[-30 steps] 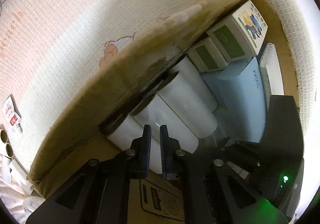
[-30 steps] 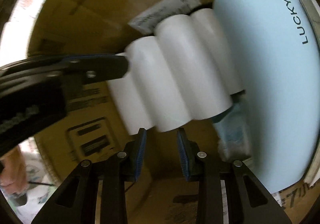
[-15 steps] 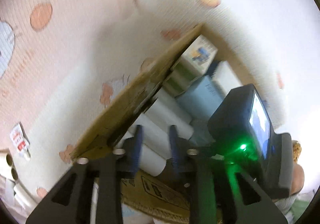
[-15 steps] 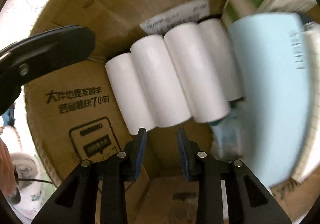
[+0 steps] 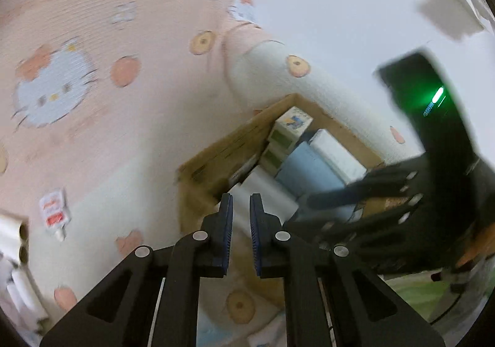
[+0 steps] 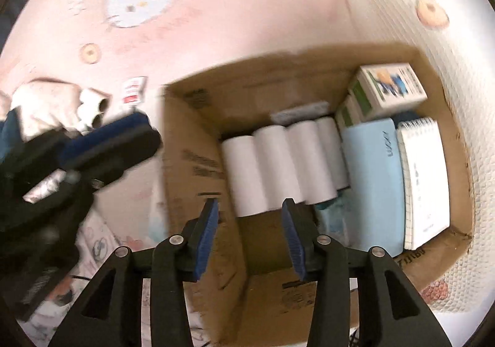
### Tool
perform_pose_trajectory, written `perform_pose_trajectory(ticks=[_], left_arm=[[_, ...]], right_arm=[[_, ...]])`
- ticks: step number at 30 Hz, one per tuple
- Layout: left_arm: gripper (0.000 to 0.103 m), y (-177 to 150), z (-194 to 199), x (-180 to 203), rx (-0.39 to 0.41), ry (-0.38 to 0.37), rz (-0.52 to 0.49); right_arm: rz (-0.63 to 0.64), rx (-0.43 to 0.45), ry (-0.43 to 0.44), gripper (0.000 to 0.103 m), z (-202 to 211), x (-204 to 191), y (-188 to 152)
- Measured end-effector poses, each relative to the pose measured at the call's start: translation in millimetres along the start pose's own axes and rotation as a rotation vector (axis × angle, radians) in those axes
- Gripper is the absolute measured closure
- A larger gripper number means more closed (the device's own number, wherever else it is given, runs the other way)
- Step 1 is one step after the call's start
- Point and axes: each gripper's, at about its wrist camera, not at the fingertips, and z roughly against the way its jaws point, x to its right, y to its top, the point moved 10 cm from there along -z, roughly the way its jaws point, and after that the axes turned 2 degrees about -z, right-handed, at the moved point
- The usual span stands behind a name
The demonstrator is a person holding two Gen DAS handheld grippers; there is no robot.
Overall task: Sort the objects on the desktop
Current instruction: 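Withdraw the right tool up out of the box, then move the right tool back toward the white tube pile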
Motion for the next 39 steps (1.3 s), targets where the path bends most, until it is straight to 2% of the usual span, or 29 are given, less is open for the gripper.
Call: perform_pose_trajectory(ticks=[4,6,11,13,16,19,21,23,25,29,32,37,39], left_arm=[[0.091,-28.6,16.6,-32.8,0.053,0.034,0.048],[0.091,-43.5,21.2,-47.8,0.072,0.060,0.064],[0.091,-79.7,38.1,-77.1,0.137,0.122,0.041],[0.091,-89.2,34.9,-82.3,0.134,0.110,0.035],[0.091,-114.2,28.1,-96.7,0.121,0.076,0.095],[0.091,-131.9,17.0,-112.0,0.072,0.094,0.130],[0.091,-126.8,18.7,-115.0,0.093,0.095,0.122],[0.091,-117.0,23.3,-116.2,0.133,0.062,0.143],[0.091,-114.7,22.3,-122.1,0.139,0.056,0.170],[0.091,-115.4,17.9,-142.1,0.115,0.105,0.213],[0.091,-109.8,27.0,-159.3,0.134,0.115,0.274],[0.077,-108.6,38.9,-198.4,0.147,0.176,0.378],[0.075,-109.1,40.0,-212.3,0.139,0.192,0.418]], right_arm=[[0.058,0.067,-0.015,0.056,-6.1,-44.2,9.7],[0.083,0.087,-0.012,0.054,-31.5,-54.3,18.5],[0.125,0.062,-0.022,0.052,-31.9,-76.7,12.0],[0.139,0.051,-0.050,0.052,-32.2,-81.6,8.1],[0.158,0.041,-0.095,0.052,-35.3,-90.3,2.5],[0.182,0.045,-0.129,0.052,-38.6,-100.3,-4.0],[0.180,0.055,-0.159,0.052,-39.5,-102.8,-5.7],[0.177,0.059,-0.204,0.052,-41.6,-104.7,-9.4],[0.185,0.066,-0.276,0.051,-45.5,-108.3,-10.0],[0.243,0.074,-0.427,0.047,-56.2,-120.5,-5.9],[0.301,0.090,-0.508,0.041,-65.8,-133.7,2.4],[0.360,0.074,-0.409,0.041,-84.2,-170.0,5.6],[0.378,0.070,-0.408,0.041,-89.4,-178.1,5.2]])
